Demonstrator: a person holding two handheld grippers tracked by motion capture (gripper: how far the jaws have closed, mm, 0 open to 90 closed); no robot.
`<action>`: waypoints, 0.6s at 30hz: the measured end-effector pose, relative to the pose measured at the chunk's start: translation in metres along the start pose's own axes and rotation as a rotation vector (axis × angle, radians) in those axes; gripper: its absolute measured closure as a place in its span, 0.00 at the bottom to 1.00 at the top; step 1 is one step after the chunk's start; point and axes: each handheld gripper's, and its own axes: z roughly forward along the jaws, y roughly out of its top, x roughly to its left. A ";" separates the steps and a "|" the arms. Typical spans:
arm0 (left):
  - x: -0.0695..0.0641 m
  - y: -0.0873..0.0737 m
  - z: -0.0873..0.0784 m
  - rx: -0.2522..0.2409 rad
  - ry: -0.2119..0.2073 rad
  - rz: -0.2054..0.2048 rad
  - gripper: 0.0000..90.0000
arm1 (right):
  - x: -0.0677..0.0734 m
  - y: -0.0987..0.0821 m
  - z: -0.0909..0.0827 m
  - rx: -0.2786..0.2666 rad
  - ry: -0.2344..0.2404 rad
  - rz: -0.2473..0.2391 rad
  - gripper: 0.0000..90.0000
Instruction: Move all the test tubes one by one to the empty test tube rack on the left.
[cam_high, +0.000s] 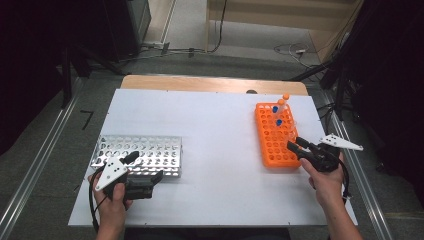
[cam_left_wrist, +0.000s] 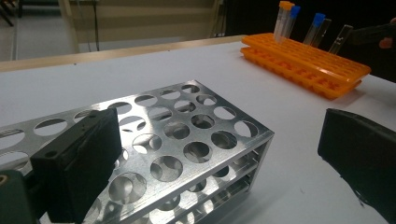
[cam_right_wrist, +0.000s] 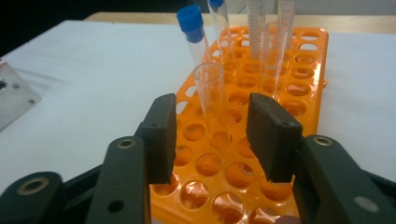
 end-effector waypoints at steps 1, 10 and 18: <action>0.000 0.000 0.000 -0.002 -0.002 -0.003 0.00 | -0.002 0.001 0.007 0.022 0.004 -0.002 0.61; 0.000 0.000 0.002 0.003 -0.010 -0.003 0.00 | -0.003 -0.004 0.032 0.087 -0.001 -0.030 0.68; -0.001 0.000 0.003 0.000 -0.007 -0.008 0.00 | -0.001 -0.012 0.035 0.058 -0.020 -0.058 0.75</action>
